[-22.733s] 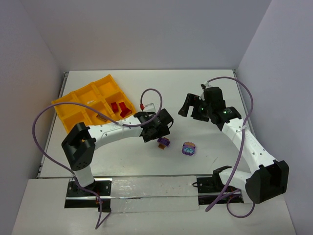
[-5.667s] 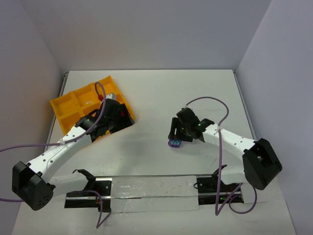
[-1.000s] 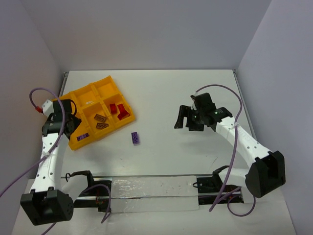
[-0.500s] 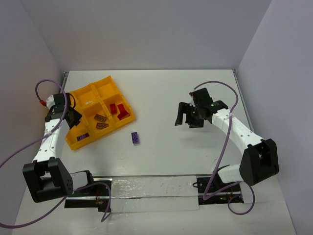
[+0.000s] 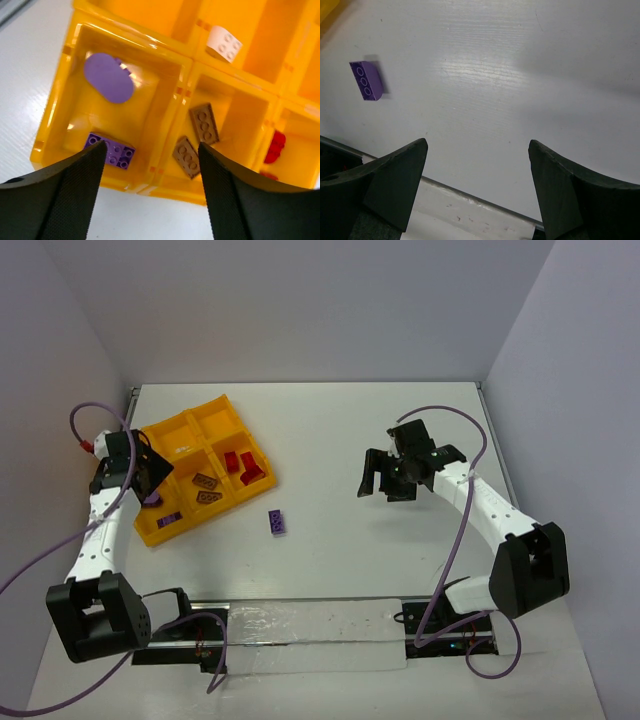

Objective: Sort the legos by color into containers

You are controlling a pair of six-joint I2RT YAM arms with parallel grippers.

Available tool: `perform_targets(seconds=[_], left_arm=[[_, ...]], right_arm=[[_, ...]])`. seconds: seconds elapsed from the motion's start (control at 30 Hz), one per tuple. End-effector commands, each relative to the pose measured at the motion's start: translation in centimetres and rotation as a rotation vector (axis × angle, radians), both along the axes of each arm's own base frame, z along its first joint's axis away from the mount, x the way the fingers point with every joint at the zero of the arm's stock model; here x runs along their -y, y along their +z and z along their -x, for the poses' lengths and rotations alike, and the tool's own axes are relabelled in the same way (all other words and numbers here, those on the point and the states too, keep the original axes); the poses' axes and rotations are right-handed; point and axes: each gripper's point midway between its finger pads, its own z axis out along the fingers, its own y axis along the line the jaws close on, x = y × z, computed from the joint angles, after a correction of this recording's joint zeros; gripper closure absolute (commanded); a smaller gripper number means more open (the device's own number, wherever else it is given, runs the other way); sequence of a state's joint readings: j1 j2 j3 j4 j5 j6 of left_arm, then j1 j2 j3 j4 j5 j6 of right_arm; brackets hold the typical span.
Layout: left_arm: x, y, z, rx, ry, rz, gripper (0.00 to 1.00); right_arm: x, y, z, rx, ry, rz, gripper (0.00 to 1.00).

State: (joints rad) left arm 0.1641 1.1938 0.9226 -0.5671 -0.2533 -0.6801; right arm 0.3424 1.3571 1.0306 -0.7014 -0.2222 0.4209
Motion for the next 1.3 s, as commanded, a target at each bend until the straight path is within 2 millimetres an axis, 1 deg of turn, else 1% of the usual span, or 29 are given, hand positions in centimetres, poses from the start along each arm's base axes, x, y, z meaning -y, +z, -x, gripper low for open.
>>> perform_targets(seconds=[0.0, 0.13, 0.2, 0.27, 0.3, 0.33, 0.37, 0.4, 0.47, 0.5, 0.57, 0.63, 0.7, 0.73, 0.9, 0.93, 0.97, 1.17, 1.27], left_arm=[[3.5, 4.2, -1.8, 0.124, -0.203, 0.001, 0.22], [9.2, 4.3, -1.3, 0.083, -0.36, -0.03, 0.22], [13.6, 3.3, -0.2, 0.048, -0.433, 0.016, 0.23], [16.6, 2.0, 1.1, 0.018, -0.473, 0.063, 0.23], [17.7, 1.5, 1.6, 0.012, -0.487, 0.08, 0.23], [19.2, 1.0, 2.3, 0.011, -0.515, 0.096, 0.23], [21.2, 0.2, 3.2, -0.001, -0.553, 0.114, 0.23], [22.6, -0.7, 4.1, -0.02, -0.575, 0.125, 0.23], [24.3, -1.7, 5.1, -0.041, -0.59, 0.137, 0.22], [25.4, -2.7, 5.5, -0.071, -0.591, 0.138, 0.19], [27.0, -3.8, 6.1, -0.105, -0.598, 0.12, 0.14], [28.2, -4.9, 6.2, -0.141, -0.604, 0.103, 0.1], [28.7, -5.9, 6.3, -0.165, -0.591, 0.092, 0.07], [28.9, -6.0, 6.2, -0.161, -0.591, 0.094, 0.07], [29.2, -7.4, 5.5, -0.16, -0.582, 0.063, 0.06], [29.2, -8.0, 5.4, -0.174, -0.587, 0.048, 0.06], [29.4, -8.6, 5.3, -0.186, -0.598, 0.038, 0.08], [30.6, -10.6, 5.0, -0.221, -0.634, 0.028, 0.17], [30.6, -10.7, 4.5, -0.219, -0.614, 0.014, 0.2]], right_arm=[[-0.1, 1.7, -0.5, 0.051, -0.001, -0.022, 0.11], [-0.2, 2.0, -0.4, 0.057, -0.005, -0.039, 0.11], [-0.2, 2.2, -0.3, 0.064, -0.01, -0.044, 0.11], [-0.2, 2.3, -0.1, 0.069, -0.012, -0.048, 0.11], [-0.1, 2.3, 0.0, 0.071, -0.013, -0.049, 0.11], [-0.1, 2.4, 0.2, 0.073, -0.015, -0.05, 0.11], [0.0, 2.5, 0.4, 0.077, -0.017, -0.051, 0.11], [0.1, 2.4, 0.6, 0.075, -0.02, -0.05, 0.11], [0.3, 1.9, 1.1, 0.066, -0.021, -0.046, 0.11], [0.5, 1.7, 1.6, 0.067, -0.023, -0.044, 0.11], [0.8, 1.7, 2.1, 0.069, -0.026, -0.044, 0.11], [0.9, 2.0, 2.5, 0.076, -0.029, -0.051, 0.11], [0.9, 2.4, 2.7, 0.088, -0.033, -0.059, 0.11], [0.9, 2.4, 2.7, 0.09, -0.034, -0.059, 0.11], [1.0, 3.2, 3.1, 0.111, -0.039, -0.067, 0.11], [1.1, 3.3, 3.1, 0.112, -0.039, -0.066, 0.11], [1.1, 3.4, 3.1, 0.114, -0.04, -0.065, 0.11], [1.2, 3.4, 3.4, 0.116, -0.037, -0.065, 0.11], [1.1, 3.4, 3.3, 0.113, -0.036, -0.068, 0.11]])
